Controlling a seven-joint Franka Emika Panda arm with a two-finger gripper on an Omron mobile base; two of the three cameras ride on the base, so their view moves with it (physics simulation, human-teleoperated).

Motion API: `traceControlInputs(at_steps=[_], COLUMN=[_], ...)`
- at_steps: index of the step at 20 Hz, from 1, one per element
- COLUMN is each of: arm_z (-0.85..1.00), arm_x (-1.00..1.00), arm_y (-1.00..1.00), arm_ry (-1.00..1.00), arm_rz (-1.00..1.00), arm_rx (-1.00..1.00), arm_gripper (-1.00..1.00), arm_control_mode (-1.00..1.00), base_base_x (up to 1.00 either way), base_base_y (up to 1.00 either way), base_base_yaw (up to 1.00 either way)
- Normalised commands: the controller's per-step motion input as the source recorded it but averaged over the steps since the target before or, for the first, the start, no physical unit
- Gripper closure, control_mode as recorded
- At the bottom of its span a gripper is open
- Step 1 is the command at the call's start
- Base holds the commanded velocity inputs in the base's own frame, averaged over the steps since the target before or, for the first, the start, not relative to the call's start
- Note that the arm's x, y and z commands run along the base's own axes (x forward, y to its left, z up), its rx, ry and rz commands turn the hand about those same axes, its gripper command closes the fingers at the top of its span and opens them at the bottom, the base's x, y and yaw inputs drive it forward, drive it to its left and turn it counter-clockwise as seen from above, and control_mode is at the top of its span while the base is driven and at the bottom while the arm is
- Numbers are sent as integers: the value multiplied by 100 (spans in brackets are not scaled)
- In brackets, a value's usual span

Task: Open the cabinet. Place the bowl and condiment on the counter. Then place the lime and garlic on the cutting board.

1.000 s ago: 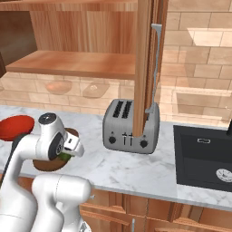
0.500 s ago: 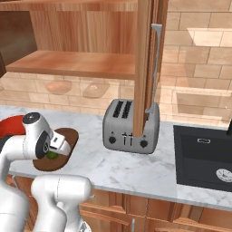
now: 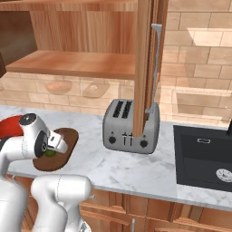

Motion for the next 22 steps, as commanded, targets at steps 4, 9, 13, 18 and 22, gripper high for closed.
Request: traceControlInputs(at_steps=[4, 9, 13, 18, 22], arm_z=[-6, -21, -19, -28, -33], arm_x=[38, 17, 0, 0, 7], arm_y=[7, 20, 34, 37, 23], arm_ry=[0, 0, 0, 0, 0], arm_rz=[0, 0, 0, 0, 0], arm_rx=[0, -2, -5, -7, -6], arm_gripper=[100, 100, 100, 100, 100], arm_control_mode=[-100, -100, -100, -100, -100], base_base_x=[0, 0, 0, 0, 0], base_base_y=[0, 0, 0, 0, 0], base_base_yaw=[0, 0, 0, 0, 0])
